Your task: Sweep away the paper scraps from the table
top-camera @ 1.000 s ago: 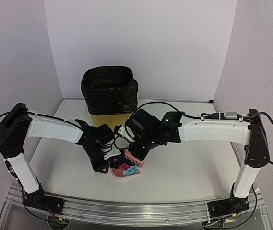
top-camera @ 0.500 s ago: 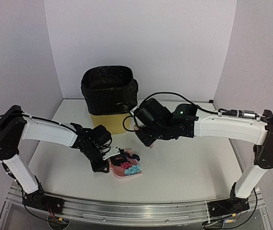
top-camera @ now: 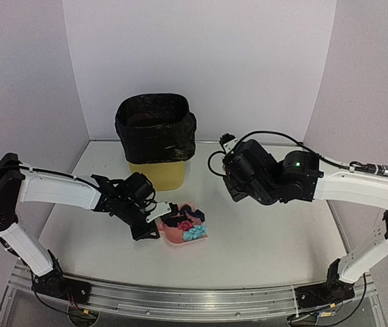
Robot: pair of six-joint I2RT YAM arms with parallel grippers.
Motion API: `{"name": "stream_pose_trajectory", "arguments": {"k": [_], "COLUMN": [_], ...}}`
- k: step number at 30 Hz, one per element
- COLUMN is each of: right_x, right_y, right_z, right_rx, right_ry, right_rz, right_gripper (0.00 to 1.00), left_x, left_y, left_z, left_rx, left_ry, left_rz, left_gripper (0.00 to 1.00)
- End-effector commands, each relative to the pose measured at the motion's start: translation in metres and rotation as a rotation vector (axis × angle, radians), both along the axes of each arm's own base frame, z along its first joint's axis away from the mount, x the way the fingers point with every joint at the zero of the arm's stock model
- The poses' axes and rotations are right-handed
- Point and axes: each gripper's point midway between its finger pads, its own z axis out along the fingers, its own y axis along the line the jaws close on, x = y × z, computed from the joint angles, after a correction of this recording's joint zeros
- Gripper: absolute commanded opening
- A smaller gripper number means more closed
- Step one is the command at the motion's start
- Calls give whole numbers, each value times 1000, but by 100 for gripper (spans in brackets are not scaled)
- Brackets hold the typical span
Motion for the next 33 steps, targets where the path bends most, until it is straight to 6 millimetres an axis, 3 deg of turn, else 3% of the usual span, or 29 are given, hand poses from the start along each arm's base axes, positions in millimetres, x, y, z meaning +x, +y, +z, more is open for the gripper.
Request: {"name": "stream_pose_trajectory", "arguments": {"k": [1, 6, 14, 21, 33], "right_x": [-2, -10, -18, -21, -23], "right_y": [-39, -64, -95, -97, -94], "right_z": [8, -10, -16, -14, -15], "right_rx": [28, 13, 5, -5, -17], "right_ry": [-82, -75, -109, -101, -78], "right_rz": [-128, -177, -227, -199, -170], "right_gripper": [0, 0, 0, 0, 0], "left_x": [0, -3, 23, 40, 64], "left_y": [-26, -29, -41, -52, -61], "left_z": [67, 100, 155, 198, 253], "left_rx": [-160, -175, -164, -176, -215], "left_ry": [-48, -52, -125, -133, -219], "left_rz": [-83, -116, -72, 7, 72], "left_gripper": [0, 0, 0, 0, 0]}}
